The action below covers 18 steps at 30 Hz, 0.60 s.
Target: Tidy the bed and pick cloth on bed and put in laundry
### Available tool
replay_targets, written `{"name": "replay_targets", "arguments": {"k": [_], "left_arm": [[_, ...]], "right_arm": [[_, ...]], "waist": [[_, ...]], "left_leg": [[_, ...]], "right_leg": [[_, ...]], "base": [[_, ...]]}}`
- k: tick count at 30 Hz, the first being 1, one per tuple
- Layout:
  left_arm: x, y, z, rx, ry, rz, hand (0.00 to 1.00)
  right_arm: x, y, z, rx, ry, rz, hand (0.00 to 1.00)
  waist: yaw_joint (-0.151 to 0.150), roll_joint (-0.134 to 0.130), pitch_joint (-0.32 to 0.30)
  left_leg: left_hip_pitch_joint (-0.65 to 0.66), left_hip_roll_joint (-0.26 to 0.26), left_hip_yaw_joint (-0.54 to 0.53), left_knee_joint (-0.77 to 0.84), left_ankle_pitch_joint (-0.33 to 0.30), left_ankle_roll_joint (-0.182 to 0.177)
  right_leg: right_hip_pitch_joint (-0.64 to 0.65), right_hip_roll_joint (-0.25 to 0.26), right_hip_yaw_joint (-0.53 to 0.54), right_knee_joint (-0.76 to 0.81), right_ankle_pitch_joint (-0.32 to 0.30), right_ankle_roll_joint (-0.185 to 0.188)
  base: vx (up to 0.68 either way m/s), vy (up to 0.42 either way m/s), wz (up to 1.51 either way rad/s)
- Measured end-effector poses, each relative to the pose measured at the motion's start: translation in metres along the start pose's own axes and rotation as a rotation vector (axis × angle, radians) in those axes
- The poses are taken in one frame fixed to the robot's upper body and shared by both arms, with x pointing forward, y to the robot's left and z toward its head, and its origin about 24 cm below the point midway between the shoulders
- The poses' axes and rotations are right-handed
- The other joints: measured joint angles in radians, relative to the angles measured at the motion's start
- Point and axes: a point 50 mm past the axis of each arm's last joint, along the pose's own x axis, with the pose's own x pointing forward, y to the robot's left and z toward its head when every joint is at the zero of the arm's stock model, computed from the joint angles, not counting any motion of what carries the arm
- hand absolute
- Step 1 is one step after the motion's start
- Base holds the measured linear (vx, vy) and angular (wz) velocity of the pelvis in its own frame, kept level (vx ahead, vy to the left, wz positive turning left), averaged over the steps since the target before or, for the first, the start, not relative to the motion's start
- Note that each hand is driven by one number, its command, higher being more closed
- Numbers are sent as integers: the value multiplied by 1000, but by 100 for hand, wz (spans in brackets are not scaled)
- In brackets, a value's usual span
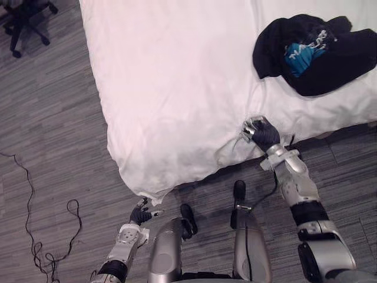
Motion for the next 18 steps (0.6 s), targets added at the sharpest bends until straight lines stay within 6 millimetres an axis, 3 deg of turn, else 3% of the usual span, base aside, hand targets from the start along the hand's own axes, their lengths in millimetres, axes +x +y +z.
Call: {"name": "replay_targets", "arguments": {"k": [3,4,5,6,7,8,10,11,14,18], "left_arm": [[-1,-1,1,-20,-15,-24,0],[-4,-1,0,-51,-32,-22,0],[-6,-1,-3,-73,-29,-23,0],[-9,-1,-10,-107,-11,-18,0],[-14,-3,-19,-140,15,-15,0],[-15,-4,-23,-152,28,-12,0],[-16,-9,-29,-192,59,-4,0],[-17,-9,-32,-212,74,4,0],[-21,-9,-49,-231,166,19,0],[-28,-13,-72,-223,290,13,0]], "right_arm": [[-44,-25,-47,90,150,-198,100],[-89,-38,-83,199,248,-372,100],[-107,-40,-96,235,282,-431,100],[-143,-39,-118,310,341,-536,0],[-189,-30,-142,378,418,-646,0],[-208,-25,-151,400,456,-688,0],[-273,0,-175,477,578,-841,0],[-297,13,-183,516,626,-910,0],[-332,49,-201,614,728,-1002,0],[-327,72,-213,651,789,-959,0]], "waist": [[-10,-4,4],[-12,-12,9],[-12,-14,11],[-15,-23,17],[-33,-29,18],[-49,-31,19],[-77,-47,11],[-85,-58,-5],[-105,-91,-70],[-105,-109,-150]], "left_leg": [[58,17,14,-6,-12,-15],[95,28,18,-21,-17,-25],[108,32,23,-28,-19,-28],[138,38,42,-45,-22,-34],[163,48,55,-63,-27,-42],[176,52,62,-74,-26,-44],[243,61,92,-128,-16,-60],[274,65,108,-161,-9,-72],[352,62,140,-251,20,-88],[410,56,173,-302,34,-95]], "right_leg": [[39,11,-20,19,-42,-10],[68,18,-35,18,-60,-10],[73,14,-52,18,-65,-11],[93,6,-86,15,-67,-11],[110,11,-100,1,-67,-11],[121,17,-99,-9,-65,-12],[167,44,-89,-48,-39,-20],[184,58,-80,-70,-31,-21],[242,89,-66,-135,-14,-24],[305,107,-47,-219,19,-19]], "base": [[83,-46,-15],[90,-54,-13],[86,-34,-31],[124,-3,-42],[135,6,-40],[186,12,-35],[208,2,-38],[177,2,-40],[166,16,-29],[90,32,-16]]}}
